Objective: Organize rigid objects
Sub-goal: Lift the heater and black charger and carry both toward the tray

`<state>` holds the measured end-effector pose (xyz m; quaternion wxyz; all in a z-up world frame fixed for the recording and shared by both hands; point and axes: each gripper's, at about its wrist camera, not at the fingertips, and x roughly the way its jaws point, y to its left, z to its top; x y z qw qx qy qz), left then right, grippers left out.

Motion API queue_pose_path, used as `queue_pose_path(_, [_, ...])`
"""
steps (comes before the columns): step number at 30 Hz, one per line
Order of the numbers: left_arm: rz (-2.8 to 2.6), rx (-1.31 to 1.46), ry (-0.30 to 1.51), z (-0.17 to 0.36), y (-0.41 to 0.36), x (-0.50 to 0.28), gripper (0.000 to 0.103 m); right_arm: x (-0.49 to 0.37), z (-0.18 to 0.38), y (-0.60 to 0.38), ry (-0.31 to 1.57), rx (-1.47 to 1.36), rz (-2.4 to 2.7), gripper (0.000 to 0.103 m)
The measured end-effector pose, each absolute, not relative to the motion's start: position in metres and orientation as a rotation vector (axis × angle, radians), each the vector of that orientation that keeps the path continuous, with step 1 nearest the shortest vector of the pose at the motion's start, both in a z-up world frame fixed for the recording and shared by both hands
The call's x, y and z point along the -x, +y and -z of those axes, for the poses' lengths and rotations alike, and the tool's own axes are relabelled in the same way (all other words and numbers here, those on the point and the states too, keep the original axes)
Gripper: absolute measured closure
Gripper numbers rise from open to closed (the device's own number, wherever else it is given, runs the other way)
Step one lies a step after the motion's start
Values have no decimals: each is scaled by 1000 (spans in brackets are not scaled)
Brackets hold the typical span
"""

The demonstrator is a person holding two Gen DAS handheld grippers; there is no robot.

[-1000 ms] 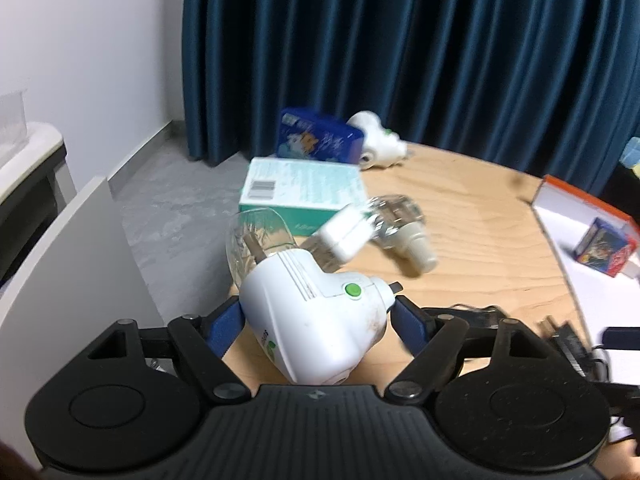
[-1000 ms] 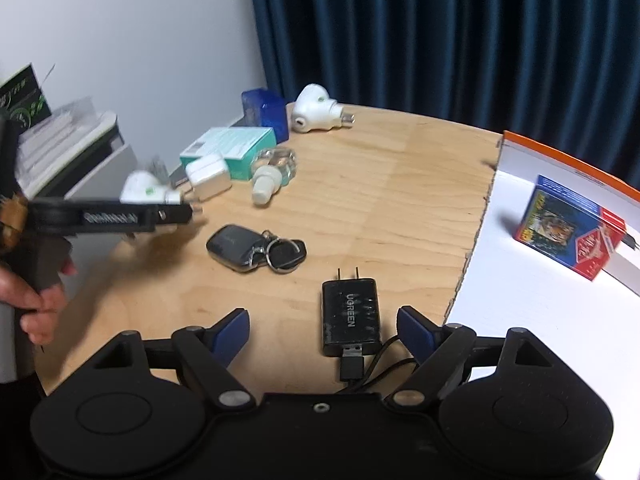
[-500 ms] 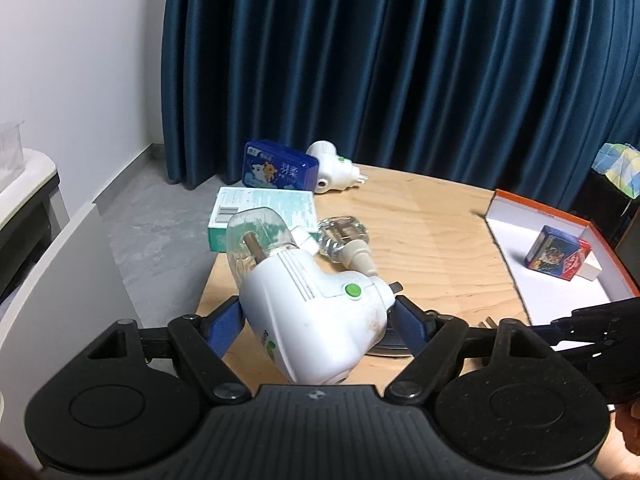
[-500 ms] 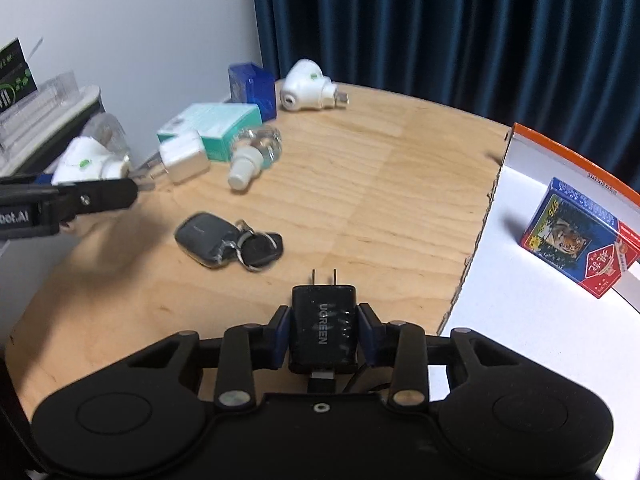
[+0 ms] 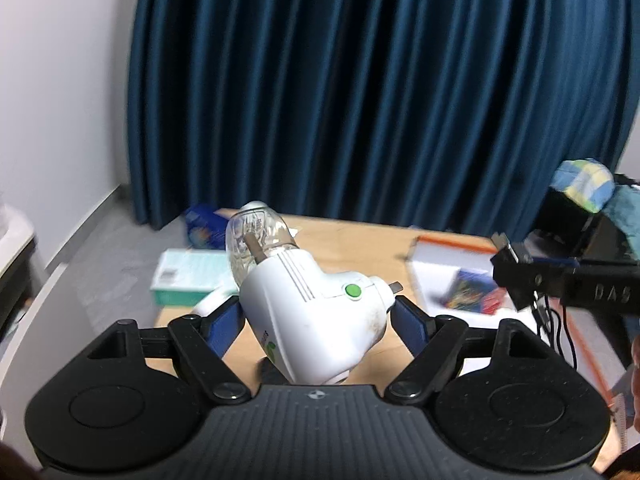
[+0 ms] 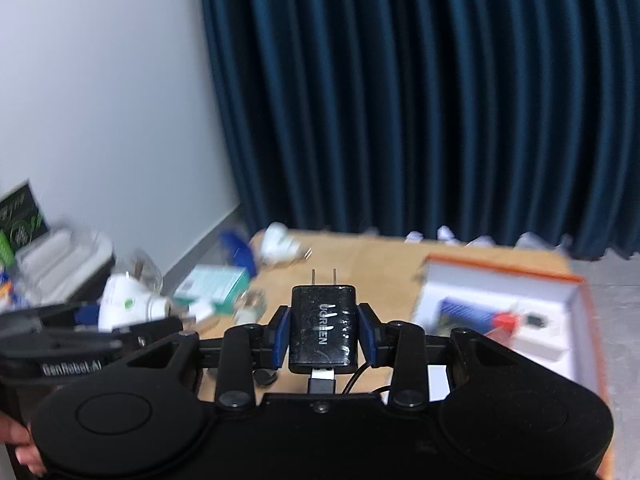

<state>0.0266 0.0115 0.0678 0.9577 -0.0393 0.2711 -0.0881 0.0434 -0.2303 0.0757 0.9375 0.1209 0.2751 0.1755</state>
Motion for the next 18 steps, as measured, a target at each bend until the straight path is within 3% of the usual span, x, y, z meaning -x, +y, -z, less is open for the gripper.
queue_pose_path(7, [310,42,521,-92,-60,-30,22,-15,-98,-302,511,-264,-179,59])
queue_pose_path(18, [381,1,515,-90,-137,-43,22,10,-70,-368,542,-318,-26,59])
